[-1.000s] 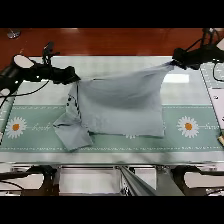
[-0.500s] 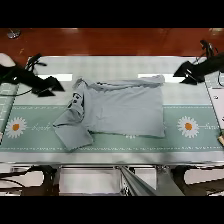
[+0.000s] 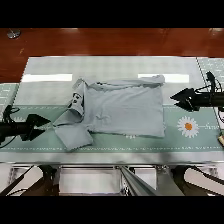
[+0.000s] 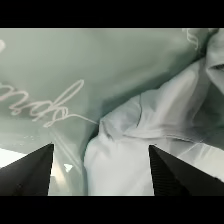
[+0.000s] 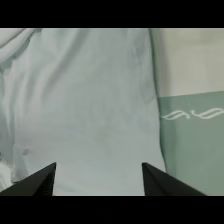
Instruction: Fold the shirts.
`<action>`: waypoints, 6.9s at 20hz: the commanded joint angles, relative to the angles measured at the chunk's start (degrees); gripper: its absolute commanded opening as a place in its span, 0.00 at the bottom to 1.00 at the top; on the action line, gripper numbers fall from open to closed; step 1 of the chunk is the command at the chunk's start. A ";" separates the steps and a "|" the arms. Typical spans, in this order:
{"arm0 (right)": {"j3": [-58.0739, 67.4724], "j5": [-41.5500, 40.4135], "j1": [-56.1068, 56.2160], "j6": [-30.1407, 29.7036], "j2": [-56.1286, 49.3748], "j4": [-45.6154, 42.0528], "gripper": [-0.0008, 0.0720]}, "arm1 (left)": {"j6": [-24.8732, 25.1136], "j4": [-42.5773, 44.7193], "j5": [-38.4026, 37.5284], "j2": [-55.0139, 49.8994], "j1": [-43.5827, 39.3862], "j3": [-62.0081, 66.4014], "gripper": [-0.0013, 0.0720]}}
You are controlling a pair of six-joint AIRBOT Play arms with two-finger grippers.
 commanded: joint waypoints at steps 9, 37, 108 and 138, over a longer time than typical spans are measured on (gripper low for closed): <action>-3.17 -0.92 5.99 0.83 2.08 3.02 0.85 | 9.68 -5.66 6.08 -0.61 -10.21 -8.26 0.97; -5.20 -9.31 24.09 10.23 -1.90 -8.48 0.04 | 10.05 -11.69 3.61 -1.33 -17.66 -1.11 0.05; 9.40 -4.81 3.41 8.68 -3.28 -5.79 0.86 | -6.29 8.68 -6.21 0.70 0.33 6.64 0.97; -16.02 -3.96 -11.43 13.00 6.12 -12.76 0.85 | 1.38 -7.56 6.97 1.25 -17.25 -4.81 0.05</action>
